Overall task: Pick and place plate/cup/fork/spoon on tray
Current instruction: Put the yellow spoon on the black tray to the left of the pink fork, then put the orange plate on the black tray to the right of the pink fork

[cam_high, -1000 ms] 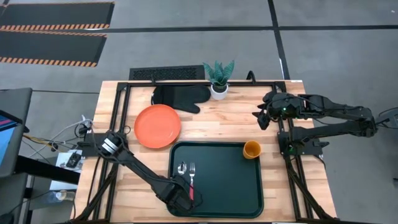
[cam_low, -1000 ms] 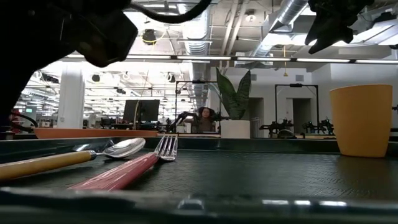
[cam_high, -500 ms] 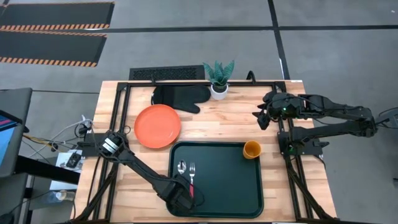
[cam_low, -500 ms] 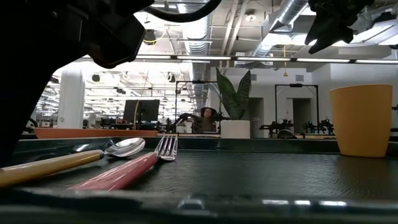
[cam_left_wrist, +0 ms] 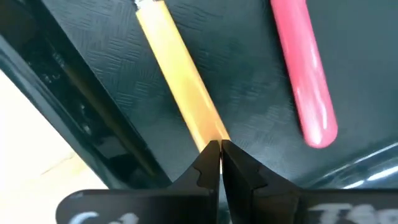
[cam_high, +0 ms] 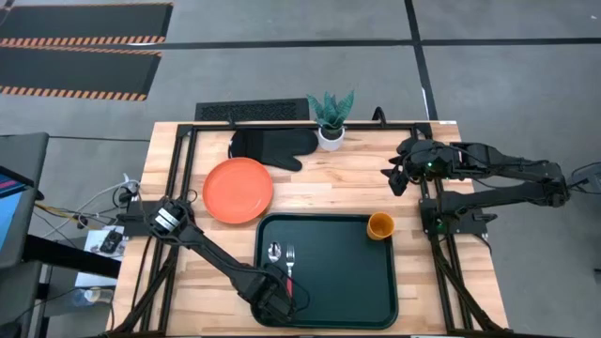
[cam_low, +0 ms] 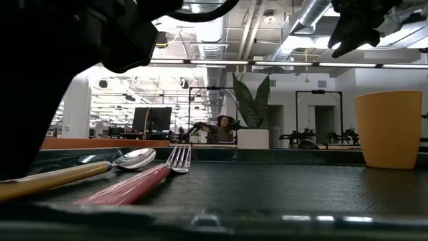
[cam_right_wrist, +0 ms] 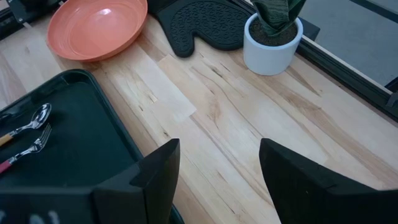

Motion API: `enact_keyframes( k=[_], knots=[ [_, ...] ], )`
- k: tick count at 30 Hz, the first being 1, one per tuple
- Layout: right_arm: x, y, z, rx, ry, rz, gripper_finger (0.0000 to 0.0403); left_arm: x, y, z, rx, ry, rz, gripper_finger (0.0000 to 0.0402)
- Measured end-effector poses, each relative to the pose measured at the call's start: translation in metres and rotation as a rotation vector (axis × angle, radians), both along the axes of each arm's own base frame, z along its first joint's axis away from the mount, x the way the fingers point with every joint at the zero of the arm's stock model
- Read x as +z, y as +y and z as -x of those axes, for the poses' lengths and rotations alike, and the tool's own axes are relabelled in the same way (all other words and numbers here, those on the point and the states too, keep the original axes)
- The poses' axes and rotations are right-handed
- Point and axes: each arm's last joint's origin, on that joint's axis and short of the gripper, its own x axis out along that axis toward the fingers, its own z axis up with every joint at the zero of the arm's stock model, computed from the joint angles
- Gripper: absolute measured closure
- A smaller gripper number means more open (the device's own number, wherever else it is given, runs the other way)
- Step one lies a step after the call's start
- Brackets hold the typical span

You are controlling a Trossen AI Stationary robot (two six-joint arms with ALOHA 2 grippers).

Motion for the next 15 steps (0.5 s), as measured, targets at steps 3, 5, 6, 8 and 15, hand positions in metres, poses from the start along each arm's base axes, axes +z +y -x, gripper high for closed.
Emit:
enact_keyframes(
  k=[3,5,6,8,15],
  knots=[
    [0.0,0.0,0.0,0.0,0.0,0.0,0.0159,0.013,0.002,0.001,0.014,-0.033,0.004,0.0401],
    [0.0,0.0,0.0,0.0,-0.001,0.0,0.0159,0.031,0.006,0.004,0.001,-0.085,0.001,0.0401],
    [0.0,0.0,0.0,0.0,-0.001,0.0,0.0159,0.042,0.009,0.006,-0.004,-0.124,-0.009,0.0401],
    [0.0,0.0,0.0,0.0,-0.002,0.0,0.0159,0.068,0.019,0.013,0.024,-0.194,-0.064,0.0401],
    [0.002,0.0,-0.002,-0.002,-0.03,0.002,0.0159,0.15,0.099,0.07,0.194,-0.175,-0.436,0.0349]
  ],
)
